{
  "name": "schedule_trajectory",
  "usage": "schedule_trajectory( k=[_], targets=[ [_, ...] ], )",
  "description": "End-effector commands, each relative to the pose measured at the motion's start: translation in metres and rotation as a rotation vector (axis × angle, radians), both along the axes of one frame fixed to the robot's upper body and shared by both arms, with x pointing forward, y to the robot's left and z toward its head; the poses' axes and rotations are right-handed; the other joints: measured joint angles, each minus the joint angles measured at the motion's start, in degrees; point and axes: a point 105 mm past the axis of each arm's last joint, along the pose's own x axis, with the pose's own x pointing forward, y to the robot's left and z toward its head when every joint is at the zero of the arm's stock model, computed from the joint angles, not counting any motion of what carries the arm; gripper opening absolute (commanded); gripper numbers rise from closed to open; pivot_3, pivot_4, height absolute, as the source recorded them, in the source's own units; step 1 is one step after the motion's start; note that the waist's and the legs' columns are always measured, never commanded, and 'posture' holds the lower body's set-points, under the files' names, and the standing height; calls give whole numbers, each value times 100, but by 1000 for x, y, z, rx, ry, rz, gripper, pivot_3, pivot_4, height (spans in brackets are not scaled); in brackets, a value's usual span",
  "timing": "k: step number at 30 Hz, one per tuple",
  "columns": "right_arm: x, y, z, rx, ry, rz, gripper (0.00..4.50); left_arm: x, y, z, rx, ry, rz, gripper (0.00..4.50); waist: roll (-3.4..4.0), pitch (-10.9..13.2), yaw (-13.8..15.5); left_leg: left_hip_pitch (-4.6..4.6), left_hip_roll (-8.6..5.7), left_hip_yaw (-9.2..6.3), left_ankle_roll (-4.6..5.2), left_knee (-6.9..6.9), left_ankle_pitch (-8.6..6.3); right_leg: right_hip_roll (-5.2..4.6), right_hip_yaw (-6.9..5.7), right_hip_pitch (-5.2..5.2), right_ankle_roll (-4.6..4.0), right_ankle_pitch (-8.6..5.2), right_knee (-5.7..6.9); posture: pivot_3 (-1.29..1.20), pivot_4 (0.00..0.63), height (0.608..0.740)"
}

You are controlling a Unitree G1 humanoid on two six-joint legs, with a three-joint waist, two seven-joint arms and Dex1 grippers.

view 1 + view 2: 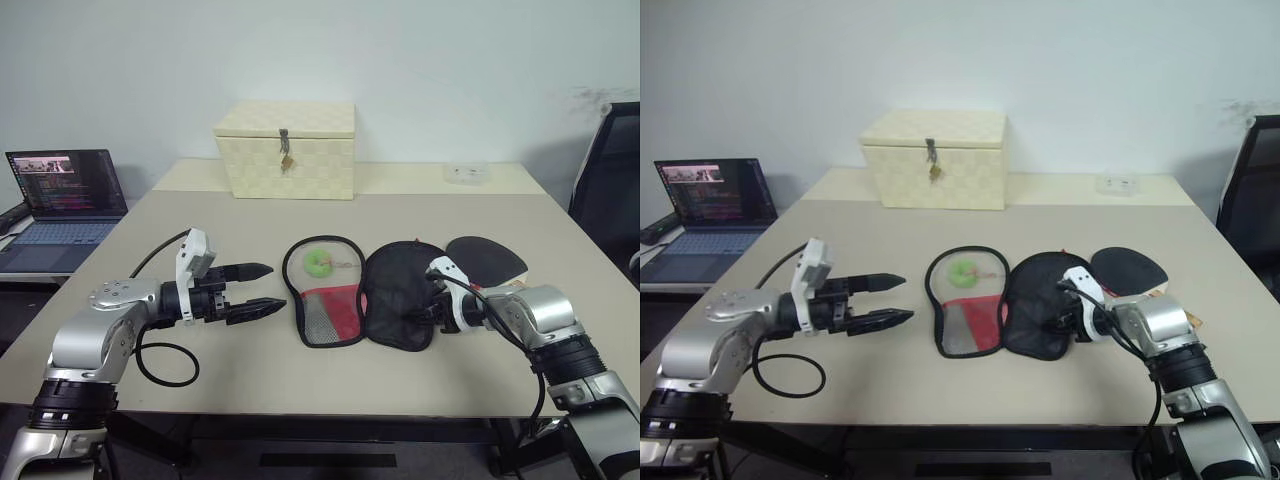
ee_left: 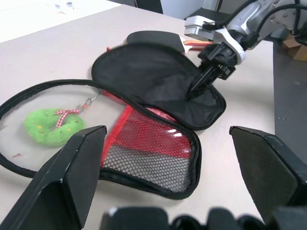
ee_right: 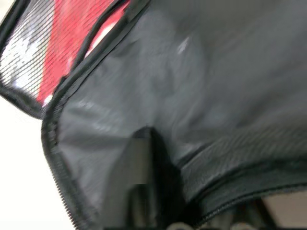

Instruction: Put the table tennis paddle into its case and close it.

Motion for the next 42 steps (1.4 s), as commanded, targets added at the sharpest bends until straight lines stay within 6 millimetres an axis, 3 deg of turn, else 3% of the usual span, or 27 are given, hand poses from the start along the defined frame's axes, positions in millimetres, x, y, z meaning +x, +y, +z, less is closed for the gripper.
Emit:
schedule_trajectory(
  k=[1,4,6,11,14,19,26,38,42],
  targets=[
    [9,-25,19,-45,-103,-48,2677,-3,-4,9,4,-39,-17,4500,0,0,4,-1,0,0,0,0,0,0,0,0,0,0,-1,0,150,740],
    [6,-49,20,-131,-161,-37,3779,-4,-7,8,-5,-38,-24,4500,0,1,27,-5,-3,0,0,-1,0,0,0,-2,0,0,-3,0,150,740],
    [2,-65,35,-109,-228,-32,4492,-6,-10,7,-16,-37,-32,4500,-1,1,52,-6,-4,0,1,-1,-1,0,0,-1,0,0,-6,0,150,740],
    [-2,-96,65,-36,-336,-110,4492,-11,-16,9,-33,-37,-50,4500,1,2,41,-3,0,3,0,0,0,0,0,-2,1,0,-1,0,150,740],
    [9,-135,61,-121,-367,-276,4492,-11,-20,12,-32,-44,-62,4500,0,2,36,2,0,3,0,0,0,2,1,1,1,0,1,0,150,740],
    [23,-161,45,-170,-321,-392,4492,-7,-22,17,-24,-58,-76,4500,1,2,27,6,-5,13,0,1,0,2,3,3,0,1,1,0,150,740],
    [31,-179,30,-218,-262,-437,4492,-5,-19,21,-10,-71,-75,4500,3,3,-25,6,-4,21,0,-1,0,3,3,1,-1,1,-1,0,150,740],
    [19,-176,8,-224,-135,-327,4492,-9,-13,19,-1,-71,-55,4500,4,4,-42,8,-2,20,-1,0,0,3,3,3,-1,1,2,0,150,740],
    [24,-185,7,-234,-146,-446,3593,-9,-13,19,-2,-72,-52,4500,4,4,-40,8,-2,20,-1,0,1,3,5,3,-1,1,2,0,150,740]
  ],
)
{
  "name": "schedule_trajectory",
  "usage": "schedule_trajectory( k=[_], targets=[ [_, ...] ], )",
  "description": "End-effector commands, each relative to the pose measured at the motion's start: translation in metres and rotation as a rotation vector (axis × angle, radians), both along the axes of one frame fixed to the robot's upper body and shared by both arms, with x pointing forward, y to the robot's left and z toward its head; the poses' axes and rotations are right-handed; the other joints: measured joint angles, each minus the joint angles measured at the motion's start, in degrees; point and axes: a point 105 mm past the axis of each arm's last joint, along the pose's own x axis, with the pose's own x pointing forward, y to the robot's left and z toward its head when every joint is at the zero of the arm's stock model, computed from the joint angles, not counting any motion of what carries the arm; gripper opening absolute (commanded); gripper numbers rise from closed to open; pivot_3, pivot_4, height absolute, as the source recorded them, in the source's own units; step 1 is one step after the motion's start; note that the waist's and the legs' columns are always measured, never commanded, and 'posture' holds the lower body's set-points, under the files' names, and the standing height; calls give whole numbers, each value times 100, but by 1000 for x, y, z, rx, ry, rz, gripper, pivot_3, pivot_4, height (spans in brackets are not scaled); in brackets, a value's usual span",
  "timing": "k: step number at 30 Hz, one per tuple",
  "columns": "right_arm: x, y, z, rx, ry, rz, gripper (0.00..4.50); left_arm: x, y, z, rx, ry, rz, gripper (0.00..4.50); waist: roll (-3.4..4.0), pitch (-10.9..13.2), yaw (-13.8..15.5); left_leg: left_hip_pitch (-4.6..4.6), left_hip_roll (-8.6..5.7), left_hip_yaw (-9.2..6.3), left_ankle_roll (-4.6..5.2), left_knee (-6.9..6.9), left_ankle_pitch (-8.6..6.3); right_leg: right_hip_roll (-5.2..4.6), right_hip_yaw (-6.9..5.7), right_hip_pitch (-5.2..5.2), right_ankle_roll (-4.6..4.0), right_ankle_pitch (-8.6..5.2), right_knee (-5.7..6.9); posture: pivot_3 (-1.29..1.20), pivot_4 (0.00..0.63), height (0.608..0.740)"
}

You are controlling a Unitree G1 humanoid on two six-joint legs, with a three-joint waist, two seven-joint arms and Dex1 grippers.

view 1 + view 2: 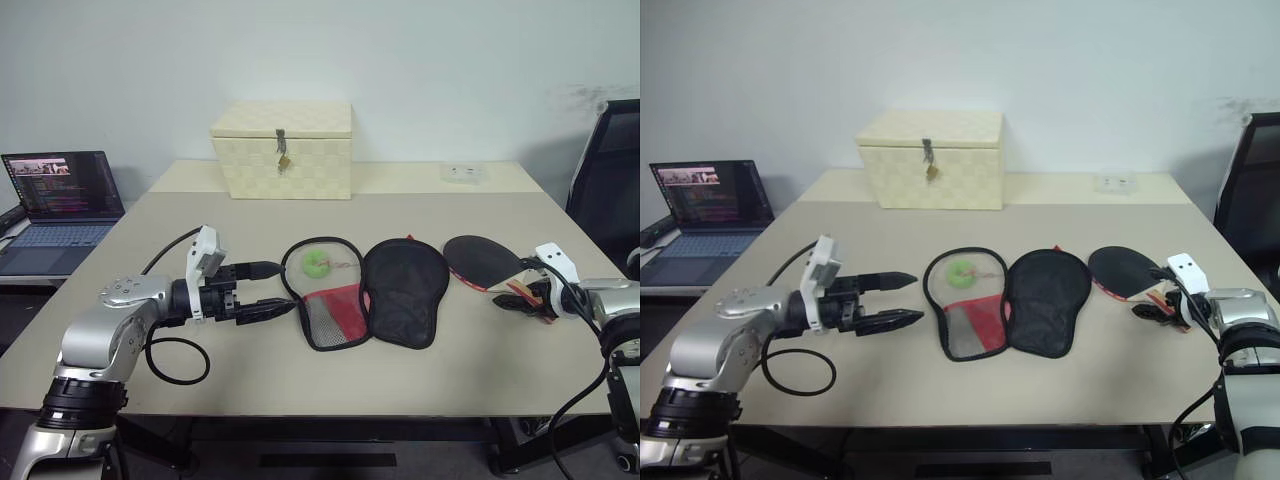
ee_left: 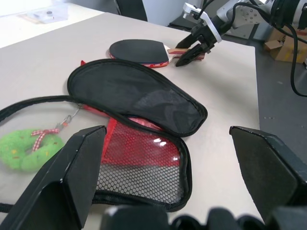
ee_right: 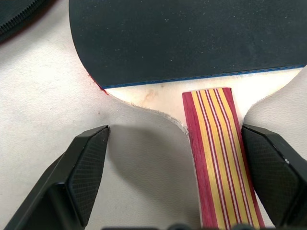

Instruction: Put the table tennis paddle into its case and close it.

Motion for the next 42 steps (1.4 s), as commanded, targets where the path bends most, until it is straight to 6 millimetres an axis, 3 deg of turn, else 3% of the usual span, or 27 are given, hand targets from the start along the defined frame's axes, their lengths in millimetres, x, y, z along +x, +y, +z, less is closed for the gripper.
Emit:
schedule_trajectory(
  k=[1,8,17,20,24,27,32,38,42],
  targets=[
    [3,-11,3,1,-21,-119,3227,-3,2,13,4,-64,5,4500,0,0,0,0,0,0,0,0,0,0,0,0,0,0,0,0,150,740],
    [-3,-10,-5,24,-4,-232,1069,-3,1,11,-5,-64,14,4500,-3,-2,10,1,-2,-3,-1,11,1,-1,3,10,8,5,1,0,150,740],
    [-14,7,12,5,-83,-294,1061,4,-2,11,-8,-79,17,4500,-3,-3,106,-3,-3,-8,0,11,0,-1,2,7,10,6,0,0,150,740],
    [-19,26,24,33,-117,-267,1061,5,-1,12,-11,-85,22,4500,-1,-2,94,-4,-1,-7,0,10,0,-1,2,4,10,6,1,0,150,740],
    [-32,68,55,101,-196,-209,1061,3,4,12,-13,-86,38,4500,7,3,25,-6,4,-4,0,7,0,0,3,-5,10,6,6,0,150,740],
    [-38,79,70,129,-247,-233,1061,3,6,12,-14,-87,45,4500,8,3,17,-7,4,-6,0,7,0,0,2,-6,10,6,7,0,150,740],
    [-43,87,73,147,-273,-283,1061,4,7,10,-15,-86,53,4500,7,3,39,-10,-1,-9,0,8,0,-1,2,-4,10,6,3,0,150,740],
    [-40,67,75,95,-310,-360,1061,6,5,10,-15,-89,46,4500,7,3,57,-11,-3,-8,1,8,0,-2,3,-5,10,6,3,0,150,740],
    [-49,113,77,182,-252,-187,1061,7,8,12,-9,-93,51,4500,8,3,14,-10,2,-7,2,7,-1,-1,1,-6,9,6,4,0,150,740]
  ],
)
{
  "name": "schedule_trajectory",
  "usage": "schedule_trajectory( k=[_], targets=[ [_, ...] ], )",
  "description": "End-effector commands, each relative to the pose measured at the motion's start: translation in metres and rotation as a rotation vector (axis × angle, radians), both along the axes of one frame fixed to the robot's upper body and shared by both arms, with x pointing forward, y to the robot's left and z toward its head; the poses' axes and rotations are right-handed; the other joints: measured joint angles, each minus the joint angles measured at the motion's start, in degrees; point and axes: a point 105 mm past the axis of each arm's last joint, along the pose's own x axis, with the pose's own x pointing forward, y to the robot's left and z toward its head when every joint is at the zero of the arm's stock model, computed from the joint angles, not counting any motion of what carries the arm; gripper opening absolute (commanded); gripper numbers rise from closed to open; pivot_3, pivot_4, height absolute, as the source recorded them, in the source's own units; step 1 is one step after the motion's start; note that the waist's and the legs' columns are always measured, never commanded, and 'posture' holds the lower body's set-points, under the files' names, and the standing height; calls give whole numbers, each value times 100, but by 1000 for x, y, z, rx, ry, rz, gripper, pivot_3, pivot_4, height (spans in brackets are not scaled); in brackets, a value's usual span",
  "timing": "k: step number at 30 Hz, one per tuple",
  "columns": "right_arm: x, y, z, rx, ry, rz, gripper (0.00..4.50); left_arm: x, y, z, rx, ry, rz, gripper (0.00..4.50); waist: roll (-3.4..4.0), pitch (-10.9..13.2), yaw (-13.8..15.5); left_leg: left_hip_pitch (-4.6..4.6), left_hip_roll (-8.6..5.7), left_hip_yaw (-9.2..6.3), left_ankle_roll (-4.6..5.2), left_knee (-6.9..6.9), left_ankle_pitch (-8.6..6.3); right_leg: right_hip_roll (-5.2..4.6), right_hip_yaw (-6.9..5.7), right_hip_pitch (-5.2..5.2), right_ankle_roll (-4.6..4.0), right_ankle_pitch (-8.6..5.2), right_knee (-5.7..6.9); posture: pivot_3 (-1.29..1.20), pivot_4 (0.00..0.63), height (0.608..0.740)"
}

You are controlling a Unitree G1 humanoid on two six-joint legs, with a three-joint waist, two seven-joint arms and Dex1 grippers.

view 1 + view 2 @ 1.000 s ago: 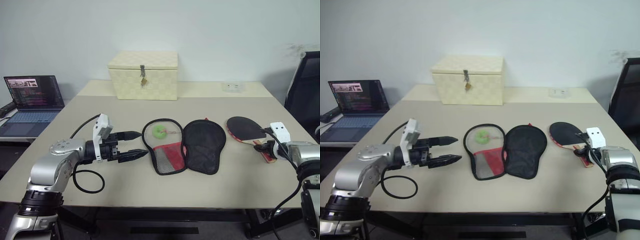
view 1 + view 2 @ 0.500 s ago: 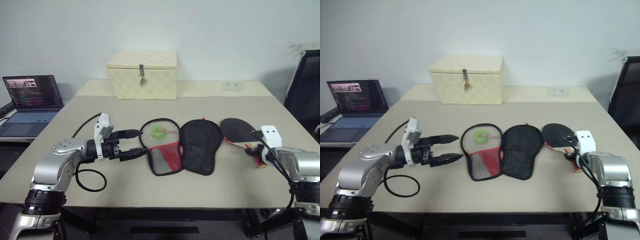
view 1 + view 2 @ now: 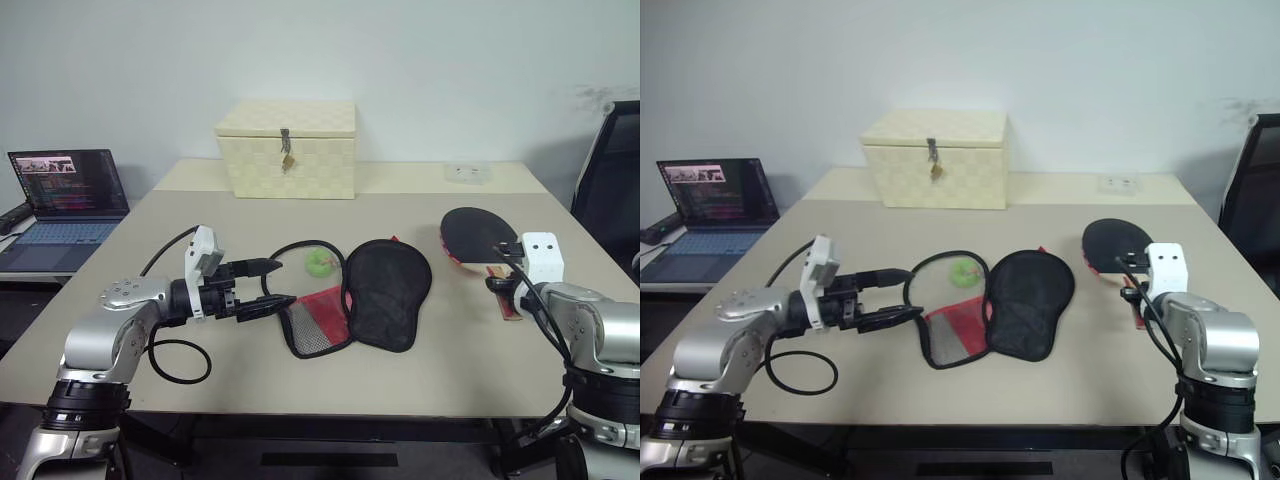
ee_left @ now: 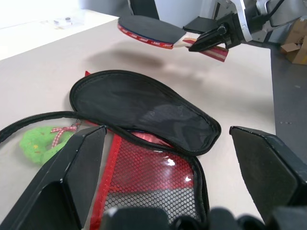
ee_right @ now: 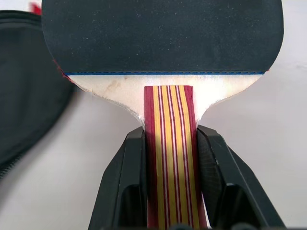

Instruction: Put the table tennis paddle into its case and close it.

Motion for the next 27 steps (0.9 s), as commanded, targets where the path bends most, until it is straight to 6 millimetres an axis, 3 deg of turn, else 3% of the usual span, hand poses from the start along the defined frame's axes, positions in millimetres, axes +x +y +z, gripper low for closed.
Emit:
schedule_trajectory(
  k=[1,6,11,16,27],
  targets=[
    [-10,49,24,55,-68,182,1061,1,5,14,7,-63,11,4500,0,0,-46,1,1,-1,0,0,0,1,1,0,0,0,1,0,150,740],
    [-21,104,17,155,-51,293,1061,3,10,18,12,-76,25,4500,2,-1,-92,3,6,-9,0,-2,1,13,3,-2,-4,2,8,0,150,740],
    [-25,134,2,208,-10,334,1061,3,14,20,15,-83,36,4500,0,-2,-52,-5,1,-12,0,-1,1,2,2,-2,-4,2,2,0,150,740],
    [-20,150,-4,219,11,350,1061,3,15,21,16,-86,43,4500,-1,-3,-32,-10,-2,-14,0,-1,1,-3,1,-4,-4,2,-2,0,150,740],
    [1,156,-13,193,17,320,1061,1,13,23,15,-94,54,4500,-1,-2,-61,-9,2,-13,0,-2,1,-1,0,-7,-4,2,-1,0,150,740]
  ],
)
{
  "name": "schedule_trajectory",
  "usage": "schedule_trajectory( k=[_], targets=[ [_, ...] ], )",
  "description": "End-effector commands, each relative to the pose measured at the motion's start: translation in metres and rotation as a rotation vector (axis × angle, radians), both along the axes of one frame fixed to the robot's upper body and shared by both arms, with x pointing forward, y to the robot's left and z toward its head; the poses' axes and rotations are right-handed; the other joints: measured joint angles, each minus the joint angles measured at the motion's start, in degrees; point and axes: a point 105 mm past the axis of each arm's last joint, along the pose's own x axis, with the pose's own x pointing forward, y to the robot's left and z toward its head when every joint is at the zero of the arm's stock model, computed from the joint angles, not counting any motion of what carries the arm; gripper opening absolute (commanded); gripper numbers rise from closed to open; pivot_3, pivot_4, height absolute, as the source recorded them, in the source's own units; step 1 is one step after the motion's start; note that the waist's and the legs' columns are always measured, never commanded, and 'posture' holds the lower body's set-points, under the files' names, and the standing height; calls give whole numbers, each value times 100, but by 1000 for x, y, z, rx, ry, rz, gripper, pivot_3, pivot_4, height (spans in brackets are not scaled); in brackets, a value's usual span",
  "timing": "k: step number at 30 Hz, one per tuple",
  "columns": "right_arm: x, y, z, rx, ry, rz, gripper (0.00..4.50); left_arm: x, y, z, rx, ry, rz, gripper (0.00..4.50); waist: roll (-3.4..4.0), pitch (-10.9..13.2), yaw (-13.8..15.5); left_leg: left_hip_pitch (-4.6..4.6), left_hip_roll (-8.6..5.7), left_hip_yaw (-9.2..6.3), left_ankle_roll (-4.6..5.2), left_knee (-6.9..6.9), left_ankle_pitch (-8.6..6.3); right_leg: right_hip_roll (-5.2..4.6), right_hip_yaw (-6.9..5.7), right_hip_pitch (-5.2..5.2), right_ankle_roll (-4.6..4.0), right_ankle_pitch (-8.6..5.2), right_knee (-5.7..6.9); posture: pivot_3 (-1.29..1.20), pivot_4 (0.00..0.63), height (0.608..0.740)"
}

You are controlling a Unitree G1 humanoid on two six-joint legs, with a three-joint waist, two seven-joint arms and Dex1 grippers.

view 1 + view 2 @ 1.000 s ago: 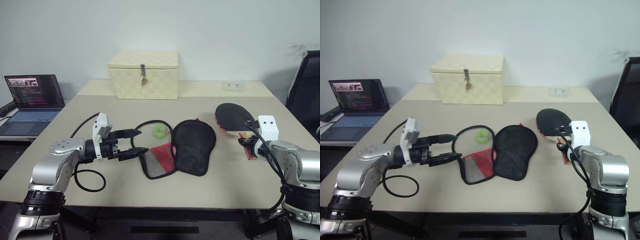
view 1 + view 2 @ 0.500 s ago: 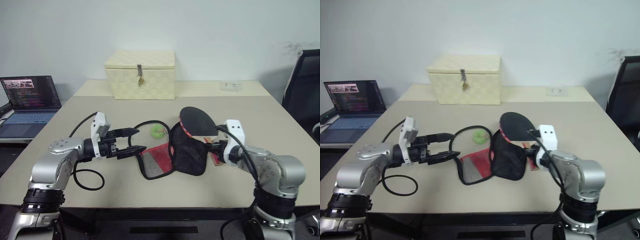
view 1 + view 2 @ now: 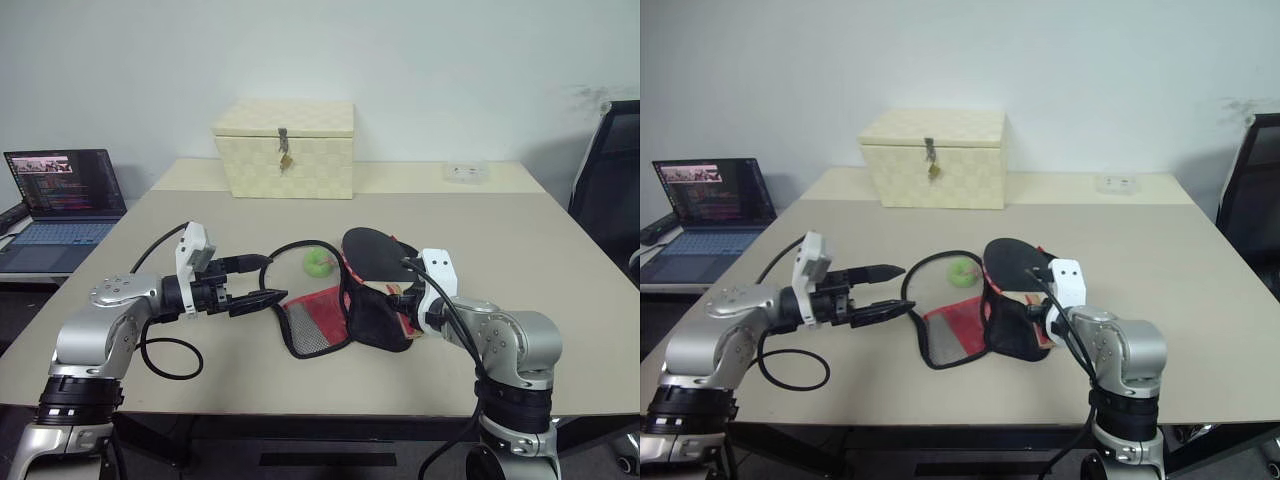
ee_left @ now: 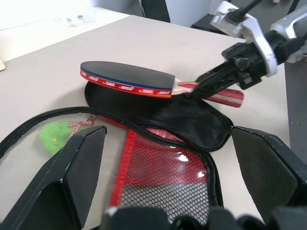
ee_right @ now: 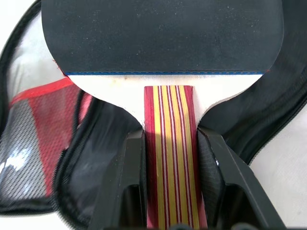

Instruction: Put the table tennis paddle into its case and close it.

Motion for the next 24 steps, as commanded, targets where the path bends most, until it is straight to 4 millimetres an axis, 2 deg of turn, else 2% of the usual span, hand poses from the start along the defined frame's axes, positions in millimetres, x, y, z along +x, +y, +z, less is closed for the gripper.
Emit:
schedule_trajectory(
  k=[1,6,16,22,24],
  targets=[
    [6,5,13,1,-77,-7,1061,-4,2,19,2,-80,7,4500,0,0,-1,0,0,0,0,0,0,0,0,0,0,0,0,0,150,740],
    [8,8,4,0,-56,-28,1061,-4,2,18,0,-77,10,4500,0,0,-1,0,0,0,0,0,0,0,0,0,0,0,1,0,150,740],
    [13,-6,-2,-65,-70,-96,1061,-5,3,16,-2,-73,10,4500,0,0,0,-1,0,0,0,0,0,0,0,-1,0,0,0,0,150,740],
    [12,-6,-6,-76,-62,-93,1061,-4,2,15,-4,-72,7,4500,0,0,-1,-1,0,0,0,0,0,0,0,-1,0,0,0,0,150,740],
    [12,-6,-7,-77,-63,-86,1795,-4,2,15,-4,-72,7,4500,0,0,0,-1,0,0,0,0,0,0,0,-1,0,0,0,0,150,740]
  ],
)
